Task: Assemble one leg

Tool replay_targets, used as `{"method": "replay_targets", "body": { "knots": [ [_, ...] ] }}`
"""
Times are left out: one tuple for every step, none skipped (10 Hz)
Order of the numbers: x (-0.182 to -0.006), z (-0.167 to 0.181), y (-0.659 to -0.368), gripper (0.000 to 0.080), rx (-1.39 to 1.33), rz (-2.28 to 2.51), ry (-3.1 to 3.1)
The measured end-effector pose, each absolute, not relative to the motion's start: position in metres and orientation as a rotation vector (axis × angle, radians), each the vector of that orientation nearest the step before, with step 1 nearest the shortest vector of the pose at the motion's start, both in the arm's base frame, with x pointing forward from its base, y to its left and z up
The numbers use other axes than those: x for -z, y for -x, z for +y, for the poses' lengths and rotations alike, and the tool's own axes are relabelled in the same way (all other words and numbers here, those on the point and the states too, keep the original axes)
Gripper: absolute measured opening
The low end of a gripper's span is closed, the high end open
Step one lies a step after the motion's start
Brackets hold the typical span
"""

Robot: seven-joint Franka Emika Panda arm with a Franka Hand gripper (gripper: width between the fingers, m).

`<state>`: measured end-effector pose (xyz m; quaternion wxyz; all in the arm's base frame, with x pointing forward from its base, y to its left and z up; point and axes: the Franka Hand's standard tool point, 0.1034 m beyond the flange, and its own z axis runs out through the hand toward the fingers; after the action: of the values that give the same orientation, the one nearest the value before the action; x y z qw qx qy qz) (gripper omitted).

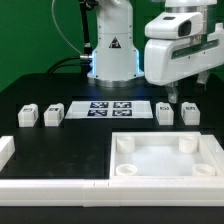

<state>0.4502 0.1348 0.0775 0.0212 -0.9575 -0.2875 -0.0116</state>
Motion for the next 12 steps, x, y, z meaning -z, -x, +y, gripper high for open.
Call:
{"method": "replay_targets", "body": {
  "knots": [
    [-0.064, 0.142, -0.443, 0.0649, 0.010, -0.612, 3.019],
    [-0.048, 0.153, -0.432, 0.0649, -0.027, -0.351, 3.047],
    [-0.043, 0.161, -0.426, 0.0649, -0.047, -0.221, 3.053],
    [-0.041, 0.164, -0.423, 0.0649, -0.044, 0.003, 3.046],
    [-0.039, 0.165, -0.418, 0.0649, -0.064, 0.177, 3.035],
    [-0.040, 0.166, -0.419, 0.0649, -0.058, 0.095, 3.037],
    [-0.039, 0.164, -0.418, 0.0649, -0.102, 0.084, 3.042],
    [-0.040, 0.165, -0.418, 0.0649, -0.105, 0.083, 3.043],
    [-0.042, 0.164, -0.411, 0.0649, -0.242, 0.078, 3.056],
    [-0.043, 0.165, -0.407, 0.0649, -0.351, 0.072, 3.059],
    [-0.041, 0.166, -0.399, 0.0649, -0.524, 0.075, 3.050],
    [-0.038, 0.168, -0.395, 0.0649, -0.662, 0.070, 3.036]
  ]
}}
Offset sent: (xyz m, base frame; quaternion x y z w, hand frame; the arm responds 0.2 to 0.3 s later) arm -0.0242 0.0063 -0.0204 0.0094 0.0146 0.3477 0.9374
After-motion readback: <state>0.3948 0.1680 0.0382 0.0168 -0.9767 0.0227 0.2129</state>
